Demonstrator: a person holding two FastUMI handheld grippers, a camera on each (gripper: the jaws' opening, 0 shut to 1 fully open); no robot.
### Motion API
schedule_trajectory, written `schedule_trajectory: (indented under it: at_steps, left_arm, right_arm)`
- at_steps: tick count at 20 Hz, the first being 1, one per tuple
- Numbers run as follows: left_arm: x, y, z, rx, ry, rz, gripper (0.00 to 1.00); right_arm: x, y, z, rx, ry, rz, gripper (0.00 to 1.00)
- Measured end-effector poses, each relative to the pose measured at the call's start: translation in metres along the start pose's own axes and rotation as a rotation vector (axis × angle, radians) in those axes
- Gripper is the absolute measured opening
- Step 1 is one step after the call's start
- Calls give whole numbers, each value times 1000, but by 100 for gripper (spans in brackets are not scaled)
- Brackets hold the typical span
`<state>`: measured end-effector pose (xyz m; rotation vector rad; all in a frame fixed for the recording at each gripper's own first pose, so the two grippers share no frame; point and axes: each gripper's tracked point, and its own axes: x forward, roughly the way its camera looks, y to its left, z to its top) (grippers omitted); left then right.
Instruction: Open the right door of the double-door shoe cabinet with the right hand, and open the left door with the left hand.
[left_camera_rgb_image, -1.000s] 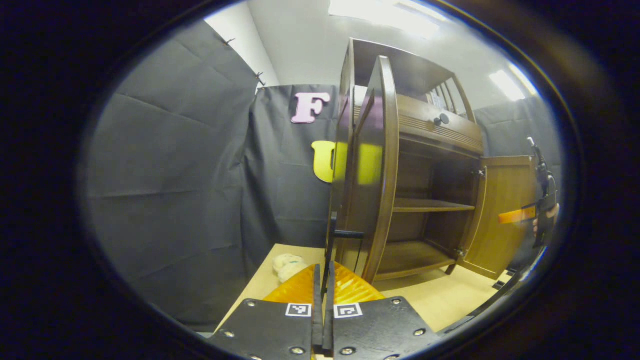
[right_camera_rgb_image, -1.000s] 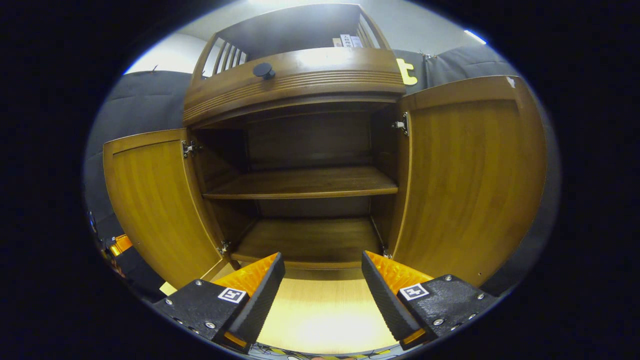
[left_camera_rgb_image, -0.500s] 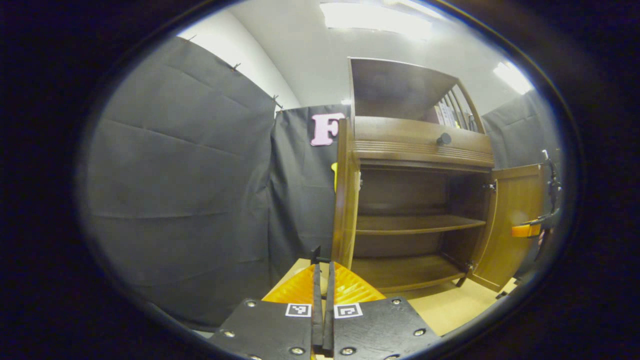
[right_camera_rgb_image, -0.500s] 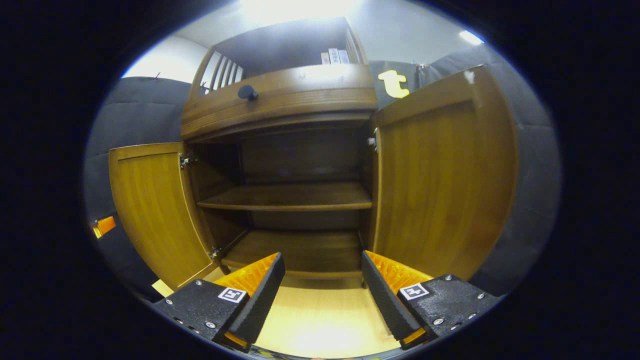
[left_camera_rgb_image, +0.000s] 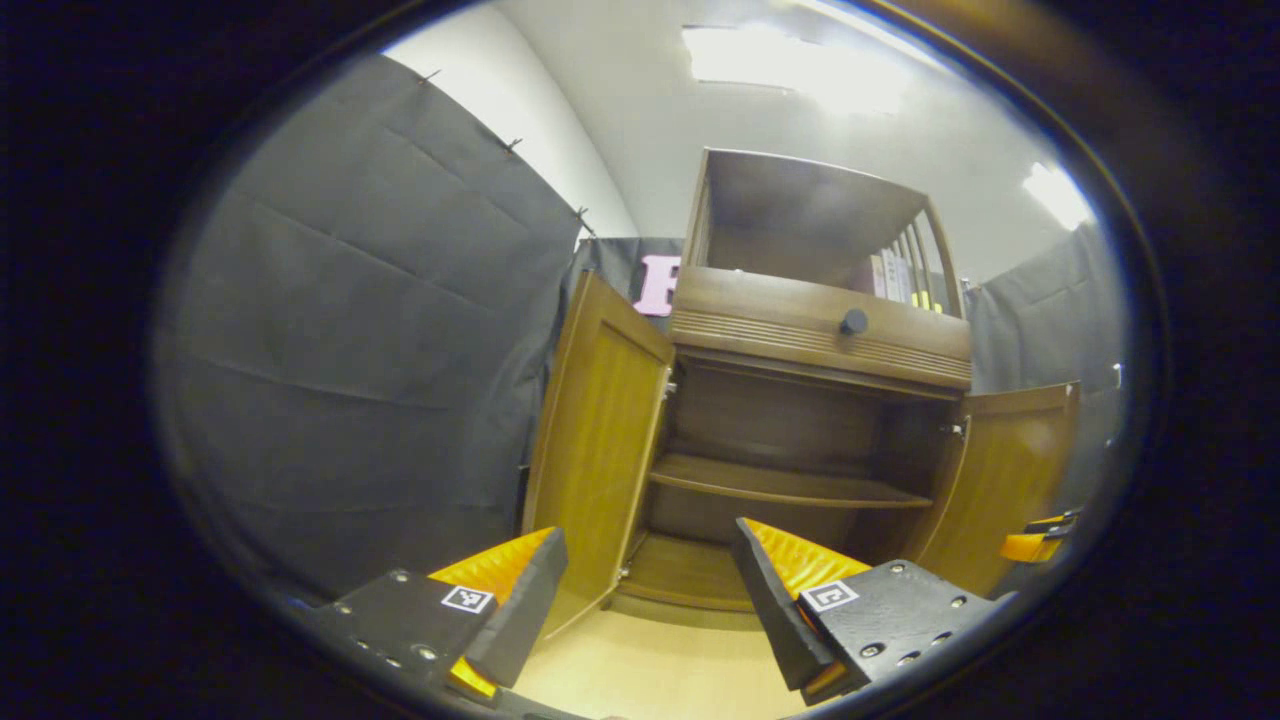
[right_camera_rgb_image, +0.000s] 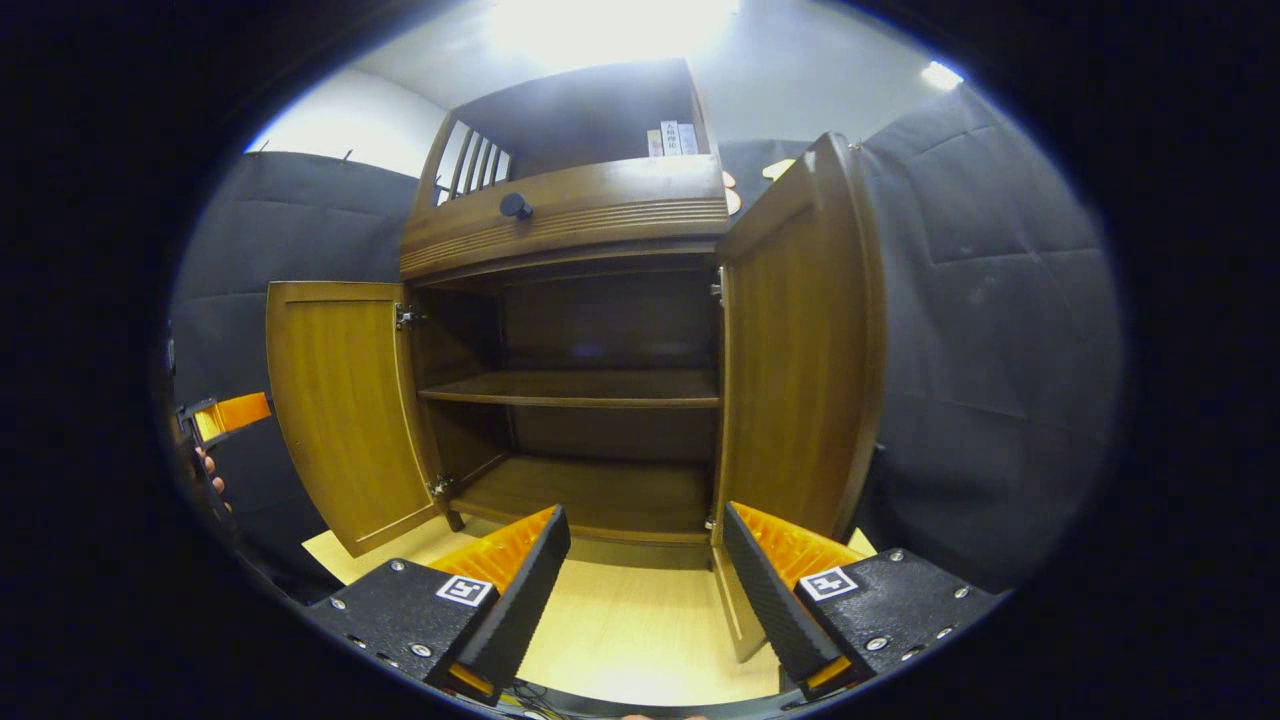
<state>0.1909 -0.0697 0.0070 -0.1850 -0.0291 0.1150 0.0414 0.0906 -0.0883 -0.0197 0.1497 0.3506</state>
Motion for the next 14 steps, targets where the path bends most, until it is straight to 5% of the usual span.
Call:
schedule_trajectory:
  at_steps: [4, 14]
  left_arm:
    - [-5, -31, 10, 6, -68, -7, 100]
    - [9, -55, -5, 36, 5, -24, 100]
  right_arm:
    - [-13, -2, -12, 15, -2, 27, 92]
    - [-15, 1, -27, 49, 30, 61, 92]
